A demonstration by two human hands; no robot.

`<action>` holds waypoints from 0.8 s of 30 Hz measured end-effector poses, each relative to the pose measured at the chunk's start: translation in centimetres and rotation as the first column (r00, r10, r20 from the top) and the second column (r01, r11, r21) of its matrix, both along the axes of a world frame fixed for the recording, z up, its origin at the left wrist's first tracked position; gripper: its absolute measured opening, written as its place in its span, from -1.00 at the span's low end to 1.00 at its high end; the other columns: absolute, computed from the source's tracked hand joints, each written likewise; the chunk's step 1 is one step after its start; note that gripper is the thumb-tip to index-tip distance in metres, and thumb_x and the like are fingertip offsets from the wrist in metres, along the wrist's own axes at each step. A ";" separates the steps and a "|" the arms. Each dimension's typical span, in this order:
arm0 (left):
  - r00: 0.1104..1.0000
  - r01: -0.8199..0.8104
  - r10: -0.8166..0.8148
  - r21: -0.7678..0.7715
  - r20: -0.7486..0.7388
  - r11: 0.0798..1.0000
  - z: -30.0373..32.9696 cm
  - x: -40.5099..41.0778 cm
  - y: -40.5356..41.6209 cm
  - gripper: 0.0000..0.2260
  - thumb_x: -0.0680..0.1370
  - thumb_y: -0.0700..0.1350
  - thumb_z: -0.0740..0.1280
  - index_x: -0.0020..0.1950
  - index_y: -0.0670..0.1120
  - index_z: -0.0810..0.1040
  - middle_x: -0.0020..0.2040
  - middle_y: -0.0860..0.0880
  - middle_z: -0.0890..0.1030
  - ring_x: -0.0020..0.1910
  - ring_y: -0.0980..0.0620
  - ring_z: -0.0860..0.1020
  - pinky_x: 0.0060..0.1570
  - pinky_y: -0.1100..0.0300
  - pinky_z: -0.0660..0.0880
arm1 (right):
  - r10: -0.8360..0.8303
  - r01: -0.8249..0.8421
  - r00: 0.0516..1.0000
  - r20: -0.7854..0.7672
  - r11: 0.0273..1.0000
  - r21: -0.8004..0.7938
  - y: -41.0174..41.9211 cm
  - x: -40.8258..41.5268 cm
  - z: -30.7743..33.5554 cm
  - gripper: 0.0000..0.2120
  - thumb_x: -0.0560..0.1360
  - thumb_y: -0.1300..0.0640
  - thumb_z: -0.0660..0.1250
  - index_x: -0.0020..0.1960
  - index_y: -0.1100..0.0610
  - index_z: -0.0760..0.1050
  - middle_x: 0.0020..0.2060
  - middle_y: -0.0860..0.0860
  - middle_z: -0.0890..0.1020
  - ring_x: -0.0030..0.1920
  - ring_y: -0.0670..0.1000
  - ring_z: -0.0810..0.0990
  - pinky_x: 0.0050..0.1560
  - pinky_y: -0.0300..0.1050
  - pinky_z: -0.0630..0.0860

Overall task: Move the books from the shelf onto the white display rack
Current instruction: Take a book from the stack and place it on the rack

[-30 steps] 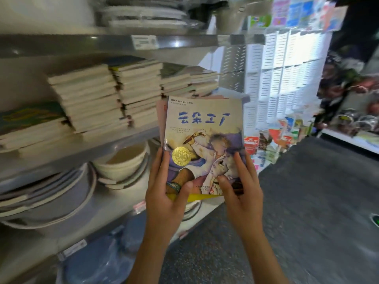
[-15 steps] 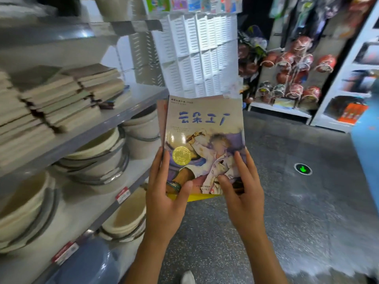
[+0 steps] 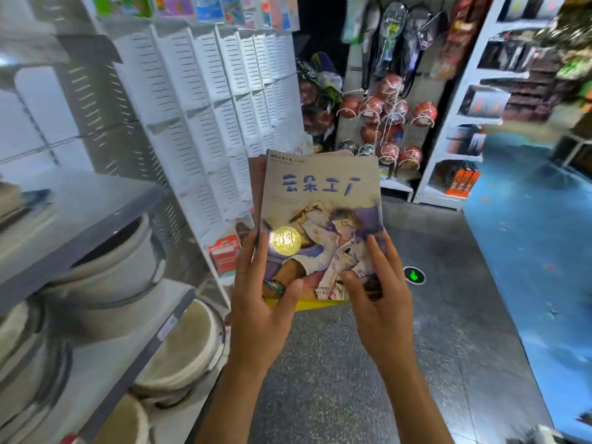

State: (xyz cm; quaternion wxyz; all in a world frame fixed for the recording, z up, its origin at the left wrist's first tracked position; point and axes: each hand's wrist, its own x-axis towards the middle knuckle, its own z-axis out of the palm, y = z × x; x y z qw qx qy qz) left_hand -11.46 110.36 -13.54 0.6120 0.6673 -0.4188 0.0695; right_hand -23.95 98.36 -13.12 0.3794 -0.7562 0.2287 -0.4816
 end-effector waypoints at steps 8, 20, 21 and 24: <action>1.000 0.013 -0.012 0.033 -0.022 0.999 -1.4 6.3 -11.2 -0.31 0.51 0.14 0.34 0.59 -0.02 0.23 0.58 0.04 0.24 0.56 0.13 0.19 0.47 0.08 0.30 | -0.059 0.060 0.997 -0.052 0.998 0.014 -10.5 5.6 -0.9 -0.44 0.49 -0.04 0.33 0.45 -0.12 0.27 0.53 -0.14 0.23 0.47 -0.33 0.18 0.35 -0.45 0.24; 0.973 -0.229 0.229 0.025 0.007 0.973 -1.0 15.3 -29.7 -0.33 0.51 0.13 0.33 0.57 -0.02 0.24 0.55 0.09 0.24 0.55 0.15 0.20 0.44 0.02 0.32 | 0.171 -0.171 0.985 -0.018 0.985 -0.011 -31.9 18.1 -1.3 -0.43 0.51 -0.04 0.34 0.47 -0.12 0.24 0.50 -0.26 0.19 0.49 -0.30 0.16 0.40 -0.15 0.30; 0.966 -0.257 0.257 0.023 0.007 0.966 -0.5 16.0 -31.2 -0.33 0.51 0.13 0.33 0.57 -0.01 0.23 0.55 0.10 0.24 0.55 0.16 0.20 0.43 0.06 0.31 | 0.200 -0.201 0.979 -0.021 0.980 -0.008 -33.6 19.1 -0.8 -0.43 0.50 -0.05 0.33 0.46 -0.14 0.24 0.49 -0.29 0.18 0.48 -0.32 0.15 0.40 -0.15 0.30; 0.942 -0.336 0.336 0.016 0.009 0.942 0.2 17.7 -34.4 -0.34 0.50 0.12 0.33 0.56 0.02 0.23 0.55 0.08 0.25 0.54 0.16 0.21 0.43 0.12 0.31 | 0.289 -0.289 0.957 -0.027 0.957 -0.001 -37.6 21.8 0.1 -0.43 0.49 -0.09 0.32 0.46 -0.18 0.23 0.51 -0.25 0.19 0.51 -0.22 0.18 0.43 -0.04 0.33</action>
